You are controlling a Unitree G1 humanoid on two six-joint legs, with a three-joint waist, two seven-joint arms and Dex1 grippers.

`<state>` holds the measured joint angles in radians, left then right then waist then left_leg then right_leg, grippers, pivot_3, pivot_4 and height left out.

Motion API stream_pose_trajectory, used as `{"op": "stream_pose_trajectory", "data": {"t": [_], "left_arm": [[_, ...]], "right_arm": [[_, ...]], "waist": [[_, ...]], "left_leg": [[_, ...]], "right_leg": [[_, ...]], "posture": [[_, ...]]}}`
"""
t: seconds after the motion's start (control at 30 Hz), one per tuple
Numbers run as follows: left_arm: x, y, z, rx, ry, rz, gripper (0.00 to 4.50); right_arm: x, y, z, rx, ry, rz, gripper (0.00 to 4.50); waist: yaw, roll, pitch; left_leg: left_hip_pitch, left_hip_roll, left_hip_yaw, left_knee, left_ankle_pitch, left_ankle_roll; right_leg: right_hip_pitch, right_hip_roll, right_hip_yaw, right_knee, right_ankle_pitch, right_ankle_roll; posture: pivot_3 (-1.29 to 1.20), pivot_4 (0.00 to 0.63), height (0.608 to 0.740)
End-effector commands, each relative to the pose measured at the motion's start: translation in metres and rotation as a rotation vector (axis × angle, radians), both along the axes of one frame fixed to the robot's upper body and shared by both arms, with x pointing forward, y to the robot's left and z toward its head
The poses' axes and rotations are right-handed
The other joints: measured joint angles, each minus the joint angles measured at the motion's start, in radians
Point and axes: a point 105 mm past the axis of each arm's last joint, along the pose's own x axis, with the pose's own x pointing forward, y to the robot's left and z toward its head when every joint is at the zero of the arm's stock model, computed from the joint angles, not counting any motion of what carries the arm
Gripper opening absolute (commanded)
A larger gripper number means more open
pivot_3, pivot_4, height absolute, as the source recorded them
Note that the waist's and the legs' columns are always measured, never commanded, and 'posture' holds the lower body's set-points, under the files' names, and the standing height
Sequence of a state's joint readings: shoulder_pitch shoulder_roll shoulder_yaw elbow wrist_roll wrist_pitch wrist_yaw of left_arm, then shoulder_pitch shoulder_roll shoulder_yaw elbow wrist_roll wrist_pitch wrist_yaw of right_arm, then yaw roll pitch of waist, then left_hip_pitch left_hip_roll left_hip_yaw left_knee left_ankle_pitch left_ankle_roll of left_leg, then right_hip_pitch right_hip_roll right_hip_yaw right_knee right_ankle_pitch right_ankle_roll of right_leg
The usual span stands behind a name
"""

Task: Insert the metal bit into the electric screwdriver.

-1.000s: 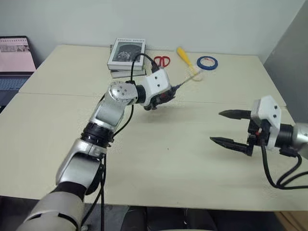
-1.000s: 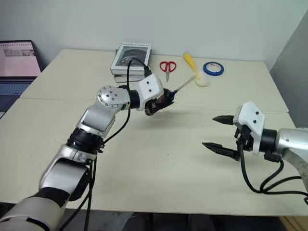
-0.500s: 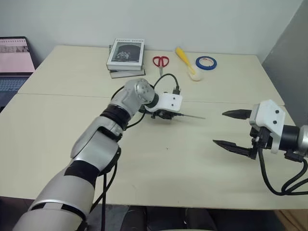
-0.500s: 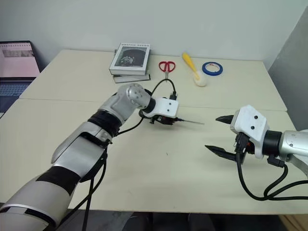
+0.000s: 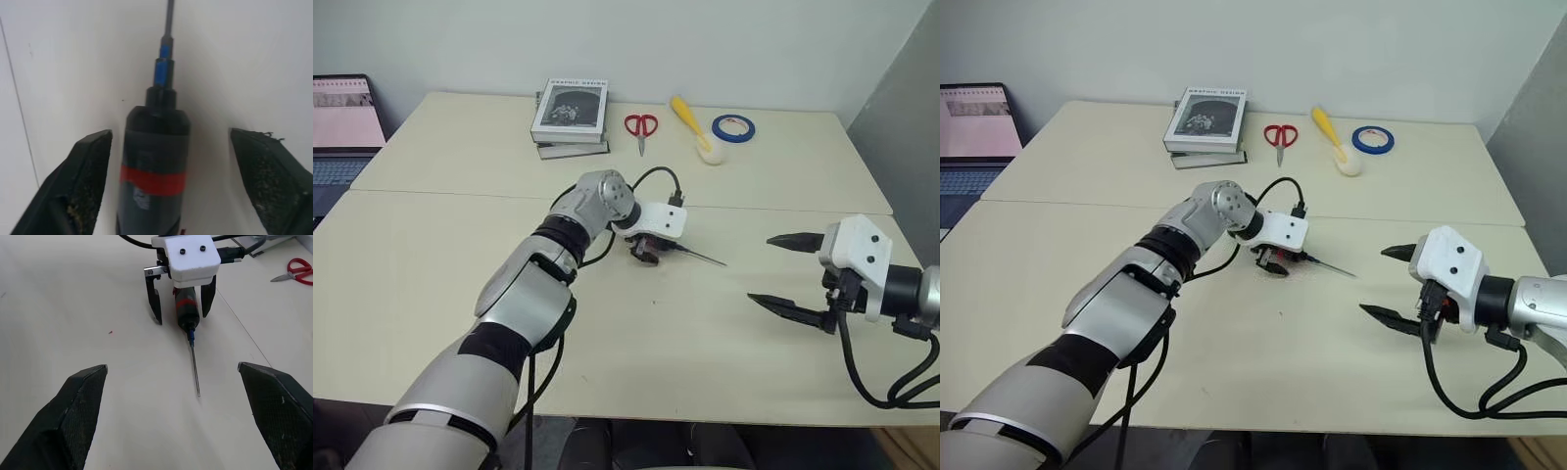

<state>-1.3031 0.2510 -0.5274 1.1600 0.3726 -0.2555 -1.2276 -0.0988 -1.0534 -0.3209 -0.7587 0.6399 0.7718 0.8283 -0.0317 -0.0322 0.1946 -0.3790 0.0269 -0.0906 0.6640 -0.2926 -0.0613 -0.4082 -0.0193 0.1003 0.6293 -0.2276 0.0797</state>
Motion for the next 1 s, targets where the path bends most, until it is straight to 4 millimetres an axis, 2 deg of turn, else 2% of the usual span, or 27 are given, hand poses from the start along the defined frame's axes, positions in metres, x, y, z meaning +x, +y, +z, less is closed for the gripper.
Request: {"op": "stream_pose_trajectory", "data": {"t": [0.03,0.13,0.2,0.27,0.33,0.4,0.5,0.6,0.67,0.83,1.0], "left_arm": [[0.003,0.011,0.041,-0.074,-0.019,-0.006,4.49],[0.006,0.029,0.065,-0.154,-0.048,0.025,4.49],[0.007,0.035,0.074,-0.192,-0.067,0.038,4.49],[0.01,0.05,0.09,-0.308,-0.101,0.101,4.49],[0.004,0.088,0.096,-0.38,-0.112,0.182,4.49],[-0.009,0.12,0.091,-0.385,-0.13,0.232,4.49],[-0.031,0.153,0.083,-0.421,-0.144,0.342,4.49],[-0.048,0.174,0.075,-0.435,-0.136,0.428,4.49],[-0.067,0.19,0.069,-0.458,-0.109,0.503,4.49],[-0.095,0.212,0.046,-0.404,-0.067,0.611,4.49],[-0.098,0.218,0.043,-0.441,-0.011,0.667,4.49]], "right_arm": [[0.001,-0.002,0.009,-0.018,-0.058,0.008,4.5],[0.003,-0.004,0.009,-0.018,-0.07,0.008,4.5],[0.003,-0.004,0.009,-0.019,-0.078,0.008,4.5],[0.003,-0.004,0.009,-0.016,-0.083,0.01,4.5],[0.005,-0.007,0.008,-0.019,-0.101,0.014,4.5],[0.007,-0.014,0.005,-0.039,-0.115,0.019,4.5],[0.006,-0.023,0.0,-0.033,-0.095,0.036,4.5],[0.006,-0.028,-0.003,-0.048,-0.084,0.056,4.5],[0.005,-0.035,-0.004,-0.048,-0.069,0.073,4.5],[0.007,-0.043,-0.011,-0.075,-0.052,0.097,4.5],[0.012,-0.039,-0.013,-0.081,-0.059,0.104,4.5]], "waist": [[-0.001,0.0,0.0],[-0.001,0.0,0.0],[0.0,0.0,0.0],[0.0,0.0,0.0],[0.0,0.0,0.0],[-0.001,0.001,-0.001],[-0.018,0.001,0.0],[-0.013,-0.001,0.0],[-0.007,-0.001,0.0],[0.001,-0.002,0.0],[0.003,-0.003,0.0]], "left_leg": [[0.0,0.0,0.0,0.0,0.0,0.0],[0.0,0.0,0.0,0.0,0.0,0.0],[0.0,0.0,0.0,0.0,0.0,0.0],[0.0,0.0,0.0,0.0,0.0,0.0],[0.0,0.0,-0.001,0.0,0.0,0.0],[0.0,0.0,-0.001,0.0,0.0,0.0],[0.004,0.002,0.0,-0.001,0.0,0.0],[0.003,0.002,-0.001,0.001,0.0,0.0],[0.005,0.002,-0.001,0.001,0.0,0.0],[0.011,0.002,0.002,0.001,0.0,0.0],[0.015,0.002,0.003,0.001,0.001,0.001]], "right_leg": [[0.0,0.0,0.0,0.0,0.0,0.0],[0.0,0.0,0.0,0.0,0.0,0.0],[0.0,0.0,0.0,0.0,0.0,0.0],[0.0,0.0,0.0,0.0,0.0,0.0],[0.0,0.0,-0.001,0.0,0.0,-0.001],[0.0,0.0,-0.001,0.001,0.001,-0.001],[0.001,0.0,-0.001,0.004,0.002,-0.004],[0.001,0.0,-0.002,0.006,0.002,-0.005],[0.002,0.0,-0.002,0.007,-0.001,-0.001],[0.004,-0.001,0.0,0.012,-0.003,-0.002],[0.005,0.0,-0.001,0.016,-0.007,-0.01]], "posture": [[0.0,0.15,0.74],[0.0,0.15,0.74],[0.0,0.15,0.74],[0.0,0.15,0.74],[0.0,0.15,0.74],[0.0,0.15,0.74],[0.0,0.15,0.74],[0.0,0.15,0.74],[0.0,0.15,0.74],[0.0,0.15,0.74],[0.0,0.15,0.74]]}}
